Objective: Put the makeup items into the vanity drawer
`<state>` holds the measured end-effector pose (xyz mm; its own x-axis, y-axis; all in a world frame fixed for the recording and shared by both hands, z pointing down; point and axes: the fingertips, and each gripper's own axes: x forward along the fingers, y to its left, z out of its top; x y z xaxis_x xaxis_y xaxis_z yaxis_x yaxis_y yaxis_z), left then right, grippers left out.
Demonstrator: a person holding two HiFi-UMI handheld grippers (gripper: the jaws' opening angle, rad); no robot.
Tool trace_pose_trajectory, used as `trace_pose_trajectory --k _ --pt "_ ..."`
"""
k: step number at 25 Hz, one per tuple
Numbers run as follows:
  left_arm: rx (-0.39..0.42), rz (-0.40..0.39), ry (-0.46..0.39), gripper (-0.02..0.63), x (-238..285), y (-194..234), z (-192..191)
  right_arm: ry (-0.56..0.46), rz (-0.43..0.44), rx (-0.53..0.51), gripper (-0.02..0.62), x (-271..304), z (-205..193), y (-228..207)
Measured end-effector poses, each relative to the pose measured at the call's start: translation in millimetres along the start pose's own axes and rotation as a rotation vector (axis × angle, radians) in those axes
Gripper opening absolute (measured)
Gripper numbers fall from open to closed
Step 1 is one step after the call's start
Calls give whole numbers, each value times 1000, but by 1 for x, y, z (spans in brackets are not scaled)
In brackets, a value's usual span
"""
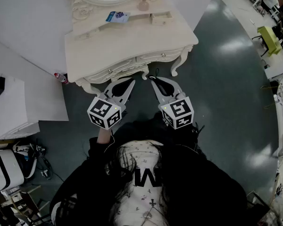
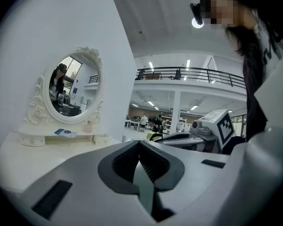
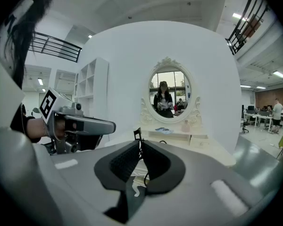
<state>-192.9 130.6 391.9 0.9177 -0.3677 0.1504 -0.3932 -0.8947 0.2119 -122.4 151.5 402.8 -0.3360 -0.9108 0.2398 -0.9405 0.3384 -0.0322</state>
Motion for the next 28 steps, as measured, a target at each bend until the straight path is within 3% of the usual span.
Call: trace_pose_trajectory --k 18,28 --pt "-39 -42 15 0 -2 6 -12 30 -59 33 37 0 -11 -2" --pt "-42 -93 45 0 43 3 -15 29 -91 69 37 -5 -22 -36"
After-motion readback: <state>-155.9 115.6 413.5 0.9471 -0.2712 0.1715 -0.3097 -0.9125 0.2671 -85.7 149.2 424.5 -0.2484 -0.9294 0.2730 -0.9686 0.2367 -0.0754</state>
